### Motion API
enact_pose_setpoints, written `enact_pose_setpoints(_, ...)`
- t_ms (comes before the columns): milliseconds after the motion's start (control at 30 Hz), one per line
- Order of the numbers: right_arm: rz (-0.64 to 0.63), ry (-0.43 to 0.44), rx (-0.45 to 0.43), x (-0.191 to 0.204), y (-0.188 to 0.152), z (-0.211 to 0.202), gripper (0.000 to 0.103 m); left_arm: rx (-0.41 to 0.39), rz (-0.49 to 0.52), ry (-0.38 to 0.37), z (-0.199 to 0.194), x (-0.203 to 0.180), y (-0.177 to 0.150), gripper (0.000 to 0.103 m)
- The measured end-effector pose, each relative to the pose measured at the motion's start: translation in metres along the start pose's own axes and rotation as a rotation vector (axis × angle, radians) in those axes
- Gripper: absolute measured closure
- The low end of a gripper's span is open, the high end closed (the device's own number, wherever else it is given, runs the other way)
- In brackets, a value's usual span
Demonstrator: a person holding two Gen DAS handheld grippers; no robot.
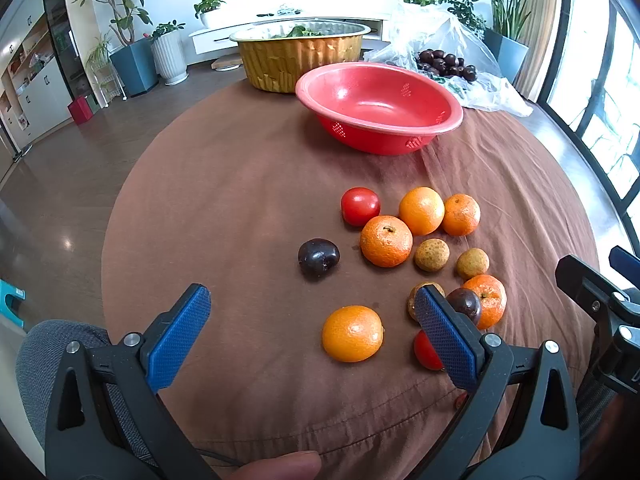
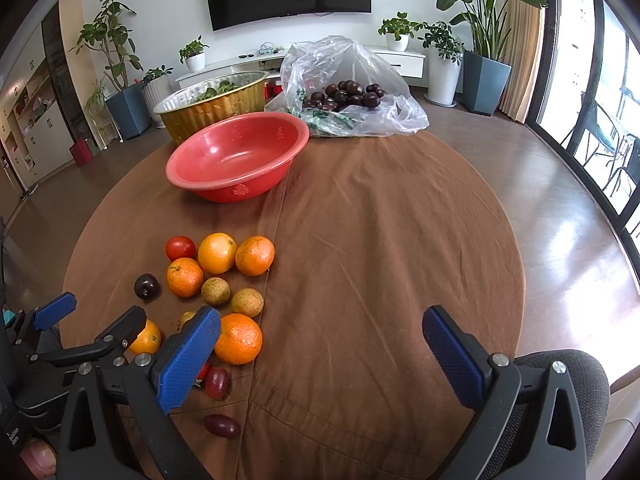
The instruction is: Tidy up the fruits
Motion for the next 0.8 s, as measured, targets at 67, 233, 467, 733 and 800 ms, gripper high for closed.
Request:
enact_pose_setpoints(67, -0.001, -0.001, 0.001, 0.000, 0.000, 0.000, 0.000, 0.001, 0.000, -0.001, 0.000, 0.000, 0.000, 0.000)
enact_pose_setpoints(233, 0.000, -0.001, 0.000, 0.000, 0.000, 0.000, 0.000, 0.001, 0.000, -0.002, 0.000, -0.001, 0.000, 0.000)
enact_pose_setpoints(467, -0.002, 0.000, 0.001, 0.000, 0.000, 0.000, 0.000, -0.003, 0.002, -0.003, 0.000, 0.002, 0.001, 0.000)
enact_pose_setpoints(733, 0.004, 0.036, -0.006, 0.001, -0.007, 0.000, 0.000, -0.001, 0.042, -0.192, -0.005, 0.020, 0.005, 0.000)
enact_pose_setpoints(800, -0.004, 0.058, -0.024, 0.003, -0.010, -0.005, 0.000, 0.003, 0.070, -0.258, -0.009, 0.023, 0.006, 0.000)
Point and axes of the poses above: each gripper's, at about its wrist camera, not at the fingertips, and z roughly the way its jaws point, x to its left, y to its top, the point moved 7 cm from there along z, roughly the way its jaws point, and after that the axes turned 8 degrees about -z, right-handed, at the moved point
